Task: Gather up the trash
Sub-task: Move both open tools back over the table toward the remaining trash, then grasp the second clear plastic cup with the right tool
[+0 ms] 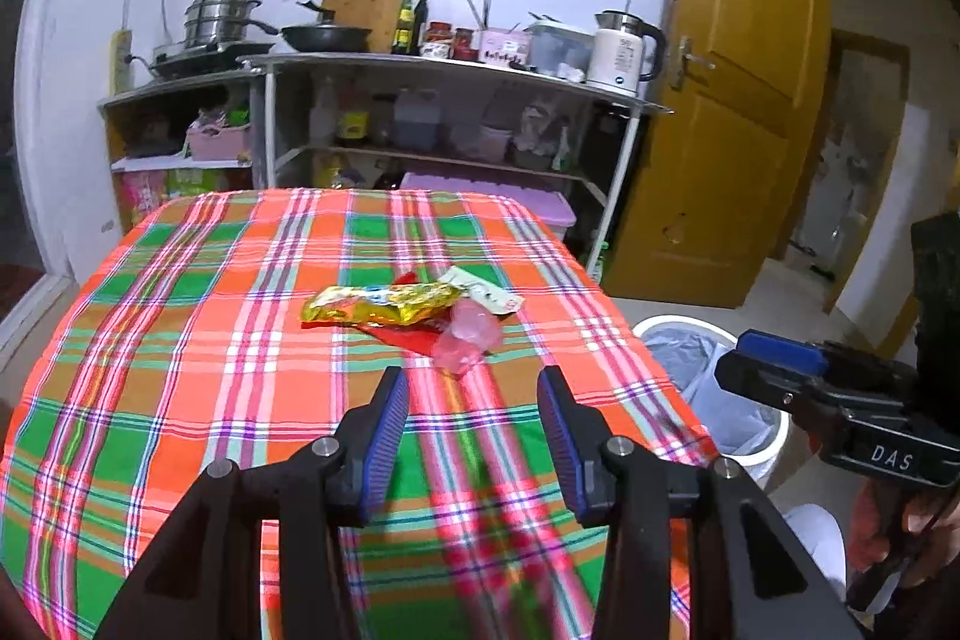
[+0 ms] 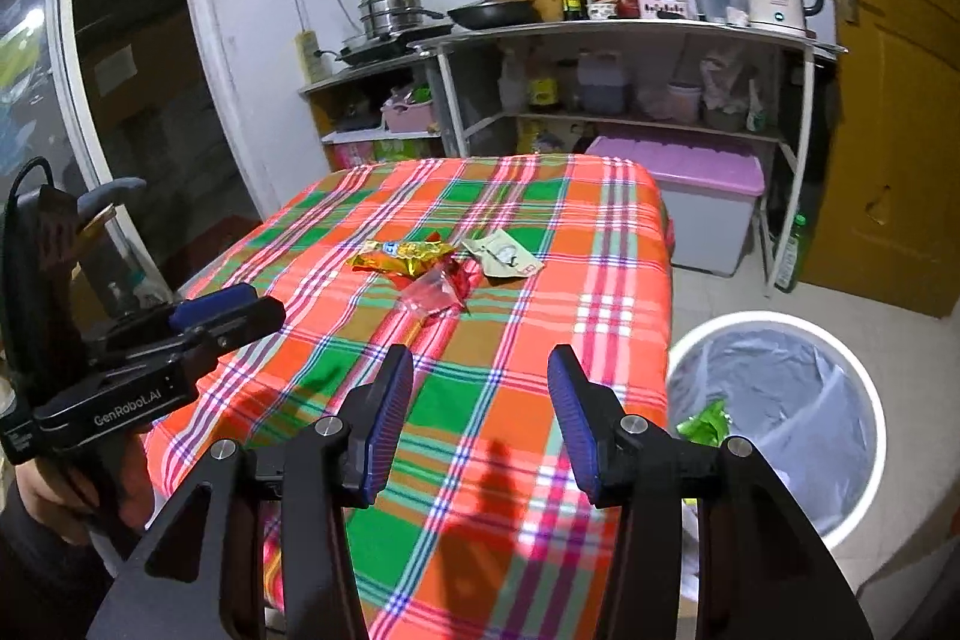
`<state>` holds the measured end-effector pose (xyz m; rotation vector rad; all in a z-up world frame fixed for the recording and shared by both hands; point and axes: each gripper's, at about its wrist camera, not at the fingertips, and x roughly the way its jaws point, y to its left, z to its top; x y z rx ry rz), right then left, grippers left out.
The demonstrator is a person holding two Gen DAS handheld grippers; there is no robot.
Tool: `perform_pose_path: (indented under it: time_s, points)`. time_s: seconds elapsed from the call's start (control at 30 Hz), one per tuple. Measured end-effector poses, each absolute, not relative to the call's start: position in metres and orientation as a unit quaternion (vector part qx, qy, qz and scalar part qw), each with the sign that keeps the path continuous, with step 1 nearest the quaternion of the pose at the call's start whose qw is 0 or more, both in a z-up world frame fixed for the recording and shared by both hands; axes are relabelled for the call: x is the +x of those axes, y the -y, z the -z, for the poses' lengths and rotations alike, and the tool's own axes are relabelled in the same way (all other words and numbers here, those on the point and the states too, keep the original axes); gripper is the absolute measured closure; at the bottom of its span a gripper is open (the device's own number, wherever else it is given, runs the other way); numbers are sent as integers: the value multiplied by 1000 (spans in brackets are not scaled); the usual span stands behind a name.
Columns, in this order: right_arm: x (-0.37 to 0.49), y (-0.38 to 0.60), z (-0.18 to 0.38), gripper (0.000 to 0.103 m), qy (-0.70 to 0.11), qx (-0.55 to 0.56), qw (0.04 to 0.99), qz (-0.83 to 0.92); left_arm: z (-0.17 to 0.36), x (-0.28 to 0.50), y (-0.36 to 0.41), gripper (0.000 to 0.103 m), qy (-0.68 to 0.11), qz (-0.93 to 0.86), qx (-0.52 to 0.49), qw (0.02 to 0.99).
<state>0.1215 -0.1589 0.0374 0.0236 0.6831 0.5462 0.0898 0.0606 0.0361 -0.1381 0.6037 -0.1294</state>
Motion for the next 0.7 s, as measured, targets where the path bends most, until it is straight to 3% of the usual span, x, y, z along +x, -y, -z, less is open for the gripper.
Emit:
perform_pose_path:
  time_s: [0.7]
  points:
    - [192,64,7,55,-367,-64,876,-307,-21,136,-127,55,-312,45,-100,944]
